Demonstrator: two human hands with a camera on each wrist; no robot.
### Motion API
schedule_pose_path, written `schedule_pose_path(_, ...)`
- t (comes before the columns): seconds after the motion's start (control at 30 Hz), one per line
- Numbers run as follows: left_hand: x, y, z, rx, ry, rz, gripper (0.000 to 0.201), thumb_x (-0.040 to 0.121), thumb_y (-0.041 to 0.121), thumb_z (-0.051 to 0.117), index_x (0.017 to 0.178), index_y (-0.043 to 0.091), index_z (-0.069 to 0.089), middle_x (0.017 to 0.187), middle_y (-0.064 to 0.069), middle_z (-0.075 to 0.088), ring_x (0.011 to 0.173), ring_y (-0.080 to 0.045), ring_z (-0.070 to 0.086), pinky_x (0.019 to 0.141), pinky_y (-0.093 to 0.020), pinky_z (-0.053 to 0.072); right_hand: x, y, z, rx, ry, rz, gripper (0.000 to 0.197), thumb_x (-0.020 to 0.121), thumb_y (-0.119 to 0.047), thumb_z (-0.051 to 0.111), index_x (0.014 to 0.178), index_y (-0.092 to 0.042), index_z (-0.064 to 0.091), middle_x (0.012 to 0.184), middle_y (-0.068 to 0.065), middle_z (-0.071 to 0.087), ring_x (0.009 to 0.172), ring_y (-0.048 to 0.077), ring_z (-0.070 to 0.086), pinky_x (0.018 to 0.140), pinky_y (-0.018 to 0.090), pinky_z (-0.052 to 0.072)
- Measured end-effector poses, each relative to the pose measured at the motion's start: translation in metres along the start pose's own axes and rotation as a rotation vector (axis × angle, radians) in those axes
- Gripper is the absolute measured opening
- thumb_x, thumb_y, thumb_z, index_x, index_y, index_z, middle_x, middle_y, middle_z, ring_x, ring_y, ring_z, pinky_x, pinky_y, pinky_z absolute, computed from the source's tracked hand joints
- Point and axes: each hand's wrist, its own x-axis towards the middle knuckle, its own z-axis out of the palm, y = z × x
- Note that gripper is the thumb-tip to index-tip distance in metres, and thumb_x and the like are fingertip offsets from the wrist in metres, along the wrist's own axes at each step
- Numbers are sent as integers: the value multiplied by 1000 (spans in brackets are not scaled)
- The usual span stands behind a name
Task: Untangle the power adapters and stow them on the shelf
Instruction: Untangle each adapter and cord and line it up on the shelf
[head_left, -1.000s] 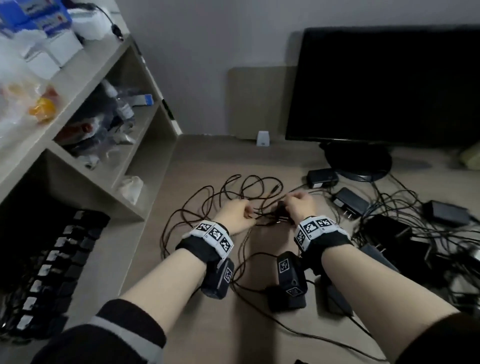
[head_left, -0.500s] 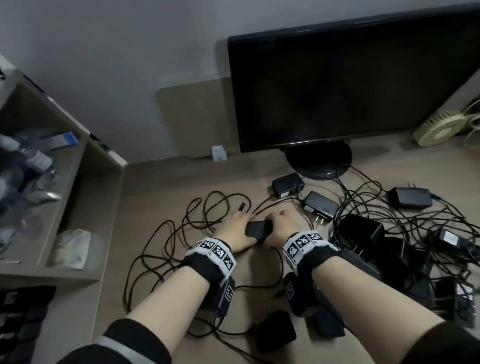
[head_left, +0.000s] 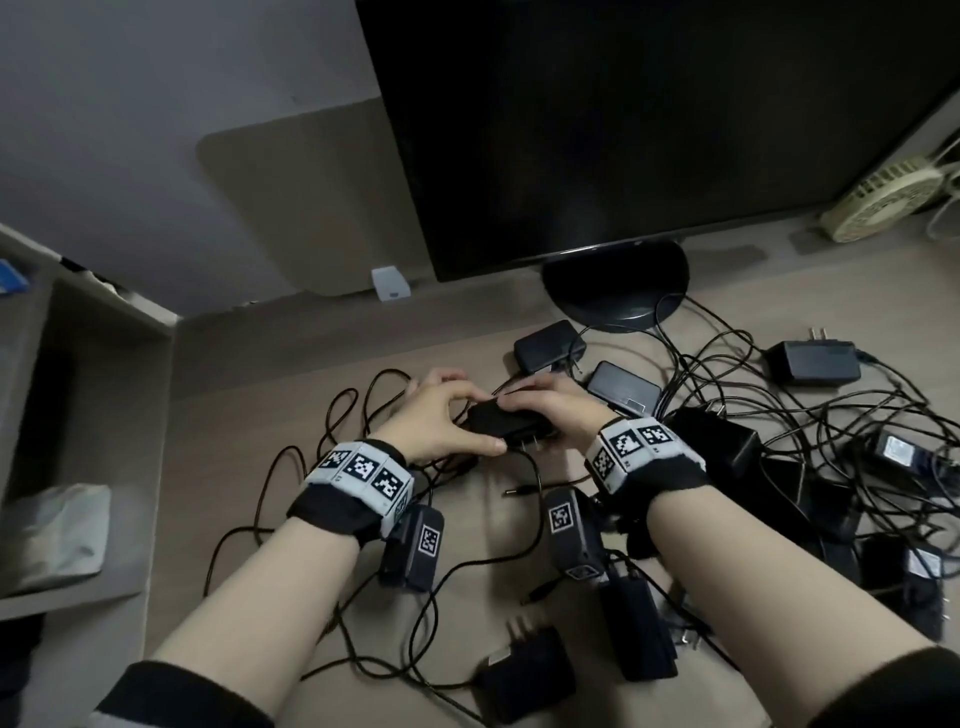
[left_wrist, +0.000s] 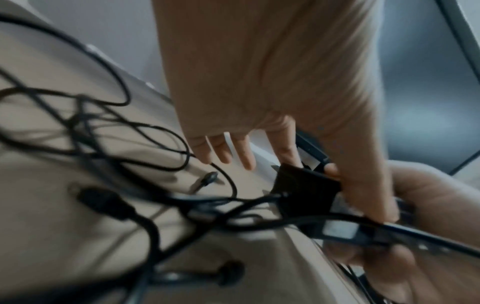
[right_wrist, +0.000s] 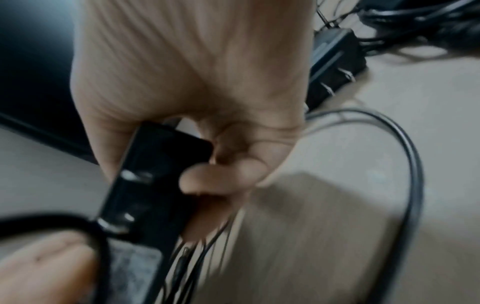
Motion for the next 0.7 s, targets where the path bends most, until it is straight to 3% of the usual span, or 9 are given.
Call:
schedule_pose_path(0.03,4,4,-3,-26,-38,7,58,60,44,82,113,34,62,135,6,36,132,-15,27,110,-30,20,1,-1,-5,-52,72,-78,30,78,-26,74,103,-12,64,81,3,63,66,16,60,47,21,46)
schedule_pose_path(0.1,15,14,-7,-131,-62,13,61,61,45,72,119,33,58,137,1,41,129,-16,37,106,-28,29,1,-1,-18,-192,240,-221,32,73,-33,77,97,-20,59,85,-1,63,74,17,62,62,26,52)
schedule_pose_path(0.13,23,20,-7,-188,-34,13,61,64,43,69,123,32,56,136,-1,44,125,-17,42,102,-27,33,-1,-1,-25,-235,297,-279,33,70,-34,78,94,-23,57,87,-2,64,78,17,62,70,31,53)
schedule_pose_path(0.2,40,33,-1,-176,86,34,57,76,39,70,128,25,52,132,-3,48,118,-18,49,98,-29,40,-7,0,-35,-200,323,-351,34,68,-30,79,88,-30,52,91,0,67,81,19,64,75,36,53)
schedule_pose_path(0.3,66,52,15,3,218,96,55,80,33,69,130,18,51,128,-7,51,115,-22,53,102,-37,43,-14,2,-43,-68,338,-297,35,69,-21,81,89,-28,53,95,5,69,81,19,65,75,36,55)
schedule_pose_path(0.4,85,57,29,116,185,115,59,76,30,72,130,19,51,126,-10,55,119,-27,51,103,-37,41,-12,11,-49,51,355,-233,27,72,-20,80,89,-19,60,93,7,68,85,24,66,86,42,55)
schedule_pose_path(0.47,90,53,35,218,180,108,61,74,30,72,130,21,51,125,-10,54,118,-29,51,101,-40,43,-12,13,-51,30,343,-203,18,78,-23,75,87,-21,59,90,3,66,92,27,66,90,43,53)
schedule_pose_path(0.6,84,45,28,182,237,101,56,80,25,67,132,17,47,127,-10,48,119,-26,49,101,-35,40,-10,4,-50,-40,324,-178,6,89,-28,61,85,-26,56,81,-6,59,89,25,63,86,42,54)
schedule_pose_path(0.7,65,34,8,-159,253,89,55,80,29,69,130,20,47,130,-8,48,118,-21,50,106,-35,39,-13,-11,-44,-36,272,-85,10,92,-28,55,97,-19,56,88,5,59,85,29,63,69,44,57)
